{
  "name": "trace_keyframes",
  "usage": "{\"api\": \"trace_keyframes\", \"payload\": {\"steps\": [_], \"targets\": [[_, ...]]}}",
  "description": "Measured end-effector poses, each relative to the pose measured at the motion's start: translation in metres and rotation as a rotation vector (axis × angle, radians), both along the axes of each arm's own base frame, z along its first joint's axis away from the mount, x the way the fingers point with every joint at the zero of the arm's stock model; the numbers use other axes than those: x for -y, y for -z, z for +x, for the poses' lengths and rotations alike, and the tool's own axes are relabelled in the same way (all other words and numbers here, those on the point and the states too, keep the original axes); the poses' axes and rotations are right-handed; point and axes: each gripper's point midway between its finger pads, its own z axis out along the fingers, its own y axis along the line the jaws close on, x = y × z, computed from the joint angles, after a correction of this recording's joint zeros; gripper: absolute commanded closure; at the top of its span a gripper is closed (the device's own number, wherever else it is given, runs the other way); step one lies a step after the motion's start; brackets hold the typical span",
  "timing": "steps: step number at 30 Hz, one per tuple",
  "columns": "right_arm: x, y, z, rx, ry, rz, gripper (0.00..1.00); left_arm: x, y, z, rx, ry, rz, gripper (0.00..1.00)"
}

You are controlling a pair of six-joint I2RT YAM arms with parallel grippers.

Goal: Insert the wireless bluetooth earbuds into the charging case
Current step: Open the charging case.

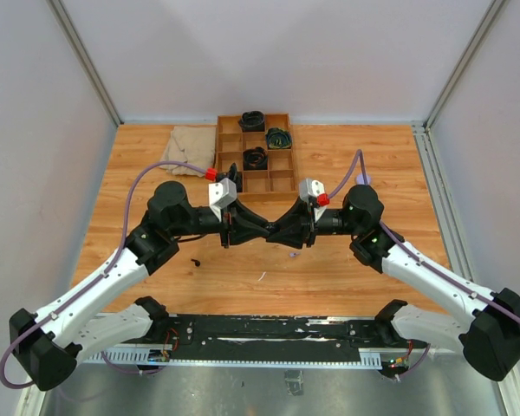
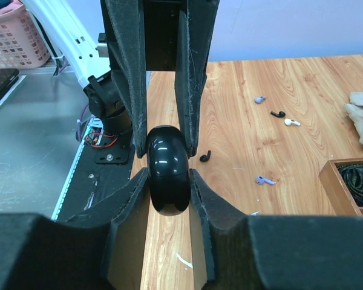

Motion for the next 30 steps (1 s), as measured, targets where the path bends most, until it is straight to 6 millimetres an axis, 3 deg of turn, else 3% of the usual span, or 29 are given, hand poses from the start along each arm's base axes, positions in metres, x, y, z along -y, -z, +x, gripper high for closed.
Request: {"api": "trace_keyframes", "payload": {"steps": [3,7,10,13,17,30], "targets": [[0.0,0.0,-0.002,-0.009,-0.011,-0.001,0.8,-0.001,0.0,-0.001,0.003,0.001,-0.002,0.9],[0.0,0.0,-0.003,-0.013,-0.018,-0.001,0.93,-0.001,0.0,-0.002,0.005,-0.001,-0.007,0.64],[0.0,0.001,-0.004,-0.014,-0.023,-0.002,0.95,-0.002,0.001,0.0,0.003,-0.016,-0.009,0.43],[0.001,0.001,-0.003,-0.015,-0.021,-0.002,0.95,-0.003,0.003,0.004,-0.002,-0.043,-0.007,0.32],[0.001,0.001,-0.003,-0.016,-0.02,-0.003,0.95,-0.004,0.005,0.008,-0.012,-0.072,-0.003,0.26],[0.001,0.003,0.002,-0.023,0.012,-0.009,0.95,-0.008,0.016,0.031,-0.063,-0.2,0.023,0.22]]}}
